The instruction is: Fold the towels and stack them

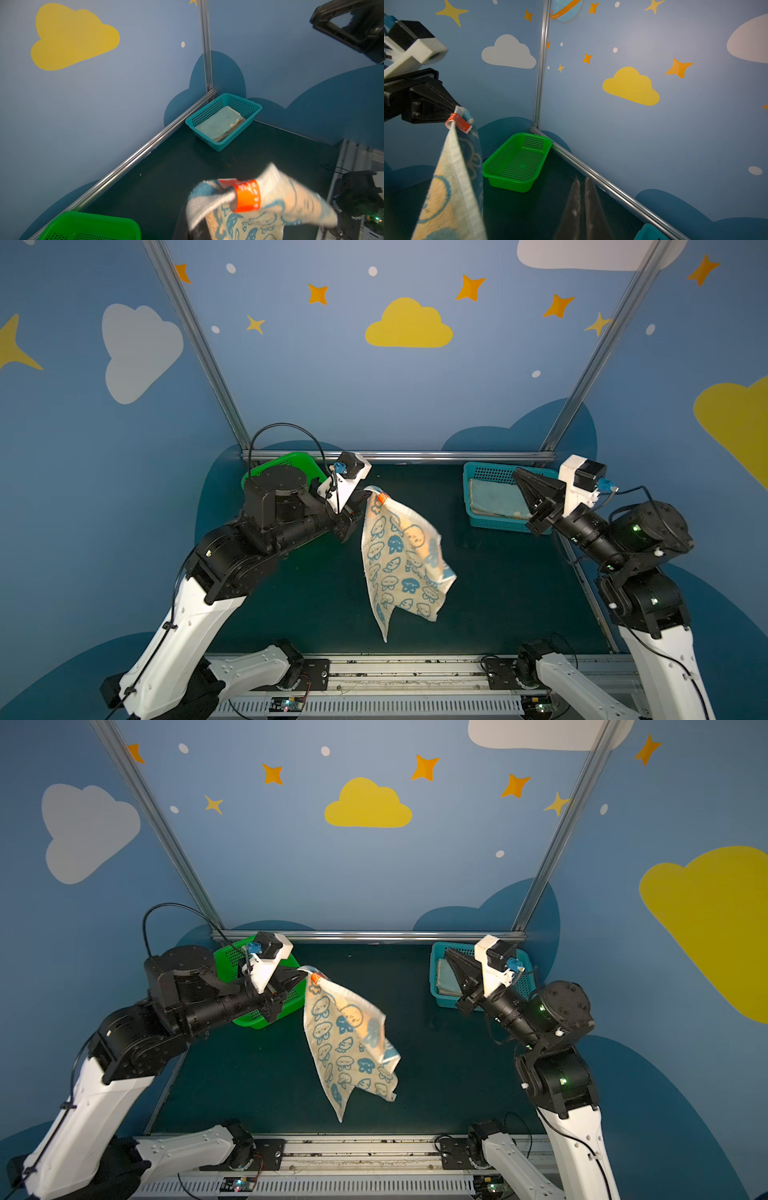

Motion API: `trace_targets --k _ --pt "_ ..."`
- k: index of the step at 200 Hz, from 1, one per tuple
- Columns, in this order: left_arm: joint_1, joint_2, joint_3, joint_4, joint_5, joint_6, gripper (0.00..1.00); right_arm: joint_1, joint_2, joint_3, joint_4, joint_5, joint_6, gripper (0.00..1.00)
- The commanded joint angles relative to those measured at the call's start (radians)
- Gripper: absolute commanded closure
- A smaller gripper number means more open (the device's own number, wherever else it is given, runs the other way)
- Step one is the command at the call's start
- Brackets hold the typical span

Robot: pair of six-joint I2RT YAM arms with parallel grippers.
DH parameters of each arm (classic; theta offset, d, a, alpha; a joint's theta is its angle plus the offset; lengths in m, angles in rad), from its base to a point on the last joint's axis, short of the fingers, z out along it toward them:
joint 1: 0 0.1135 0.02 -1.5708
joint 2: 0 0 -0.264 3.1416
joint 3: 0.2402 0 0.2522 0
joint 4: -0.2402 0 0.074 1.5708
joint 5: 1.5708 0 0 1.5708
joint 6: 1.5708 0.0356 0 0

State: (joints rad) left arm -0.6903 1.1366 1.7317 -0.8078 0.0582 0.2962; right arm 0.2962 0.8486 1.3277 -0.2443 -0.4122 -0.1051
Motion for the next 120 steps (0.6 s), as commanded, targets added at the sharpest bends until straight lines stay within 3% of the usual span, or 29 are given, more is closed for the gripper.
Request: trace_targets --k 1,22,34,54,94,120 --pt "0.027 0.056 -0.026 0.05 -0.067 0.017 0.96 -0.002 0.06 -0.011 0.038 0.041 -0.001 1.0" --pt "0.044 0.104 -0.059 0.087 -0.054 0.032 0.96 -0.002 0.116 -0.044 0.051 0.003 -0.023 1.0" --pt "0.049 0.124 -0.077 0.113 -0.043 0.042 0.96 0.002 0.142 -0.095 0.085 -0.092 -0.059 1.0" --pt "0.054 0.158 -0.083 0.144 -0.023 0.04 0.96 0.026 0.175 -0.189 0.128 -0.172 -0.057 0.81" --pt "0.059 0.234 -0.045 0.134 -0.038 0.002 0.96 0.22 0.176 -0.385 0.201 -0.048 -0.093 0.76" --pt "0.06 0.272 -0.04 0.14 -0.065 -0.027 0.96 0.306 0.151 -0.498 0.333 -0.066 0.017 0.72"
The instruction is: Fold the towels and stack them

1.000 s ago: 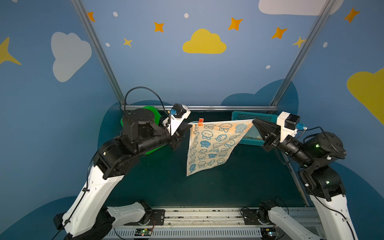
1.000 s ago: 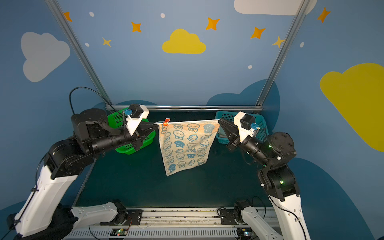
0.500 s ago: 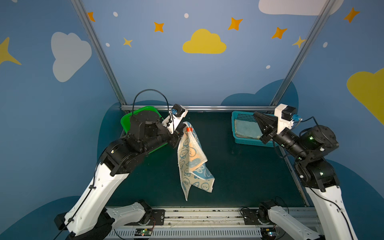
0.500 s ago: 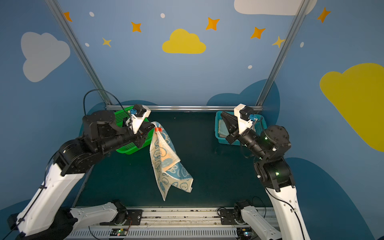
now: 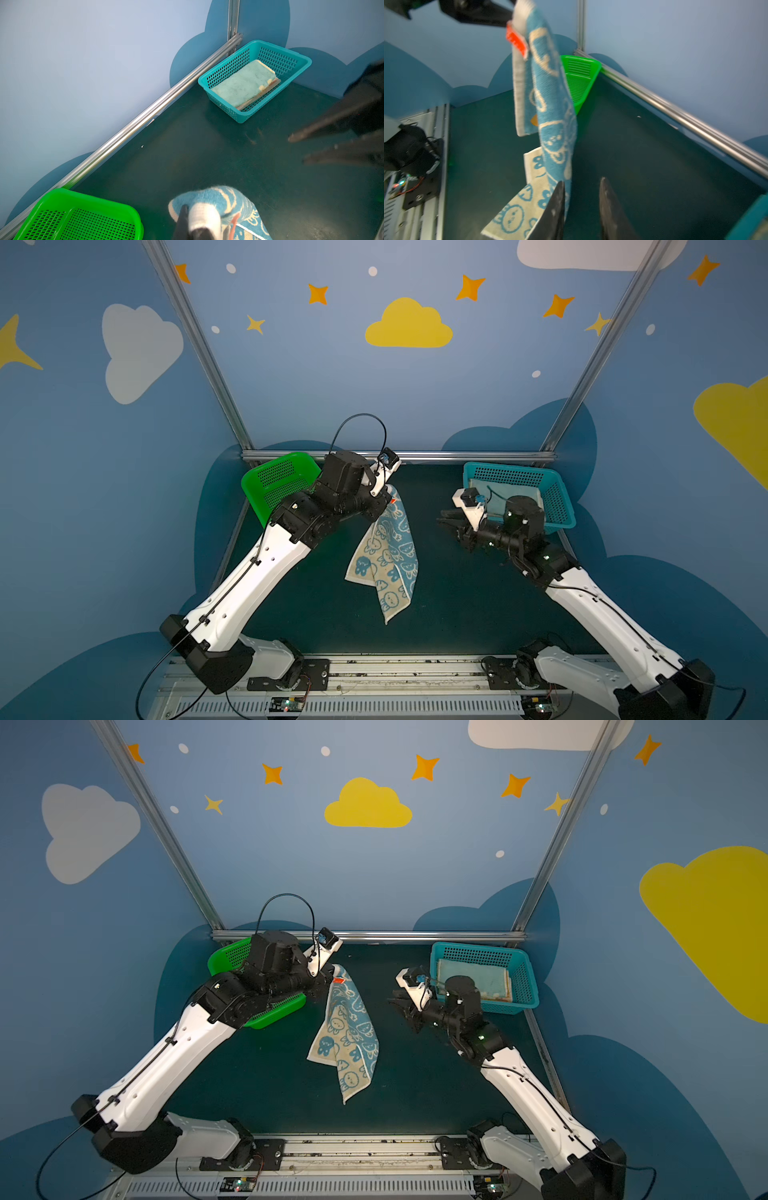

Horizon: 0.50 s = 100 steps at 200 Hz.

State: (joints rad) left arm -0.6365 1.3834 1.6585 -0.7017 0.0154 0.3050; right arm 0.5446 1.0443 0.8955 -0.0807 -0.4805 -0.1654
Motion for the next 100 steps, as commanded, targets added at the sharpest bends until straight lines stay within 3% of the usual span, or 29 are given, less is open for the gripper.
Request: trace_targets --k 1,22,48,62,100 --pt "0.006 0.027 0.033 0.035 -0.023 -0.037 0.96 0.062 -0.046 -0.071 0.177 0.003 0.082 0.71" --pt "0.006 0.064 0.048 0.032 -0.031 -0.071 0.96 0.18 -0.049 -0.16 0.309 0.095 0.113 0.63" --pt "0.007 0.112 0.079 0.02 -0.021 -0.118 0.96 0.327 0.015 -0.172 0.345 0.247 0.091 0.61" --pt "0.005 0.128 0.087 0.02 -0.006 -0.136 0.96 0.36 0.07 -0.161 0.353 0.314 0.111 0.61" --pt "0.001 0.147 0.097 0.009 0.01 -0.156 0.96 0.375 0.195 -0.134 0.405 0.342 0.097 0.6"
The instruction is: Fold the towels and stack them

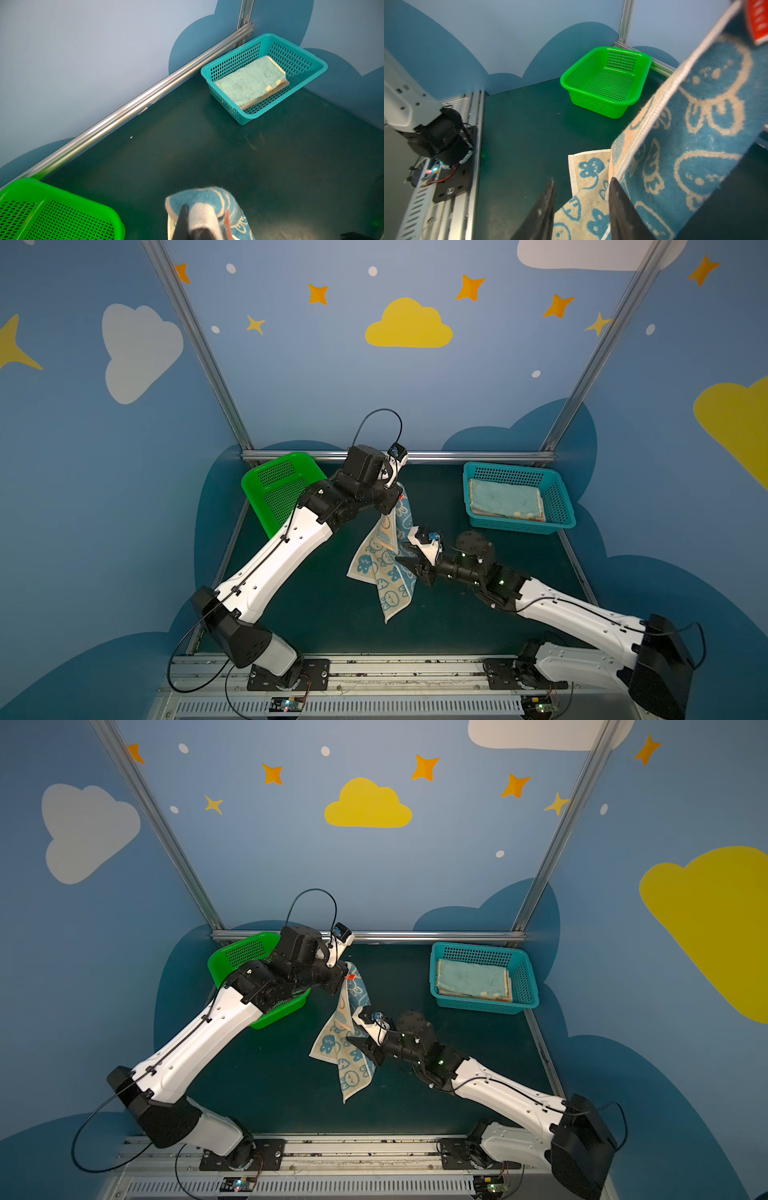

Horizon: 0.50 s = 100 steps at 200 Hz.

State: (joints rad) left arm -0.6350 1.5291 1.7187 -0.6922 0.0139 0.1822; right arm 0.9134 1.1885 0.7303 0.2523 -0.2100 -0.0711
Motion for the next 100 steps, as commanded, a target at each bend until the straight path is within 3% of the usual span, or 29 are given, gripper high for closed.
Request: trace_targets --k 1,43,100 --pt "0.0 0.002 0.037 0.0 0.012 -0.033 0.96 0.006 0.053 0.033 0.072 0.072 0.001 0.6" --pt "-0.005 -0.001 0.038 -0.007 0.01 -0.03 0.96 0.006 0.104 0.108 -0.058 0.199 0.063 0.6" --pt "-0.005 -0.003 0.036 -0.003 0.003 -0.026 0.96 -0.001 0.095 0.079 -0.04 0.219 0.03 0.62"
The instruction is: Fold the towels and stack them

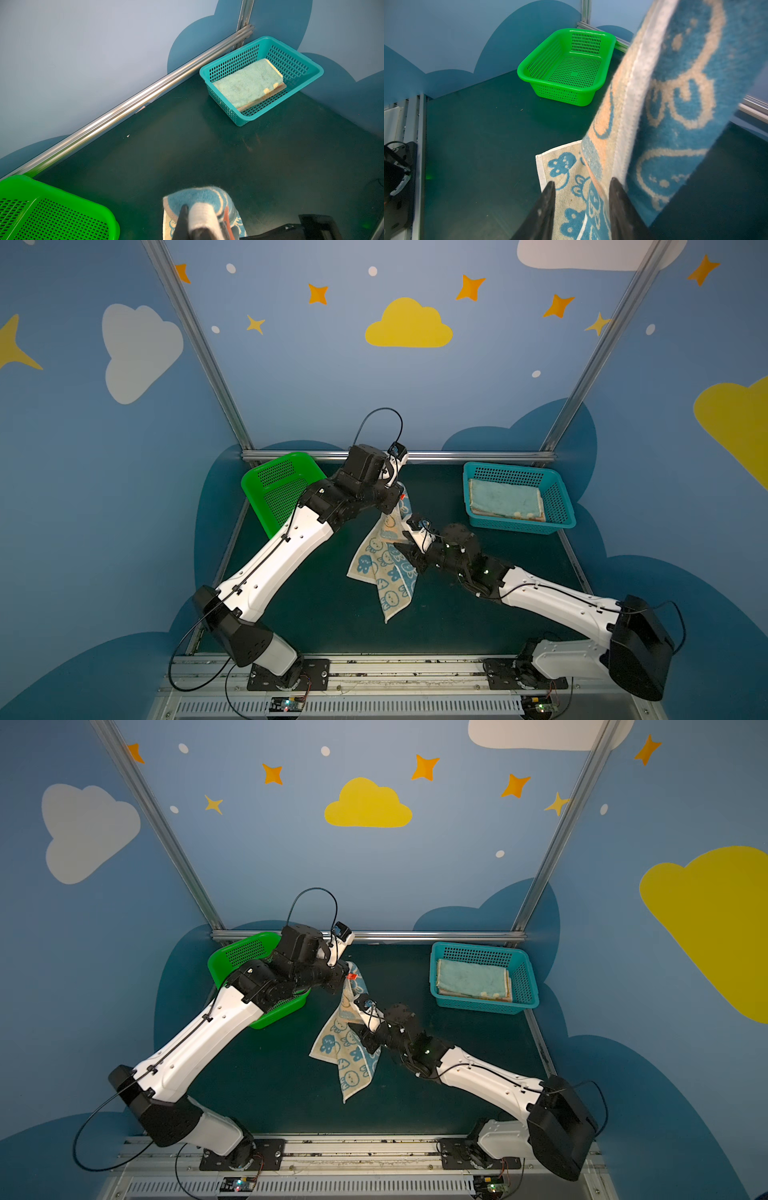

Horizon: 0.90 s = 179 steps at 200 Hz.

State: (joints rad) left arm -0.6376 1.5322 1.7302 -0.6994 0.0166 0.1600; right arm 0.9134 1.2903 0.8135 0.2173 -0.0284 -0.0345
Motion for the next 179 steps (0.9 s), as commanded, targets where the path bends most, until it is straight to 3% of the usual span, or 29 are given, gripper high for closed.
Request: trace_targets --k 1,55,96,133,179 --pt "-0.002 -0.006 0.025 0.005 0.0 -0.004 0.96 -0.002 -0.008 -0.005 -0.005 0.037 -0.007 0.62" --pt "-0.002 -0.001 0.028 -0.002 -0.009 0.004 0.96 -0.023 -0.067 -0.078 0.03 -0.011 0.0 0.69" --pt "-0.002 -0.006 0.029 -0.002 -0.009 0.007 0.96 -0.054 -0.098 -0.119 0.018 -0.049 0.003 0.67" --pt "-0.003 -0.002 0.027 0.003 -0.004 0.006 0.96 -0.064 -0.048 -0.098 0.042 -0.134 0.019 0.66" --pt "-0.002 -0.001 0.029 -0.002 -0.003 0.008 0.96 -0.065 0.058 -0.059 0.095 -0.144 0.055 0.65"
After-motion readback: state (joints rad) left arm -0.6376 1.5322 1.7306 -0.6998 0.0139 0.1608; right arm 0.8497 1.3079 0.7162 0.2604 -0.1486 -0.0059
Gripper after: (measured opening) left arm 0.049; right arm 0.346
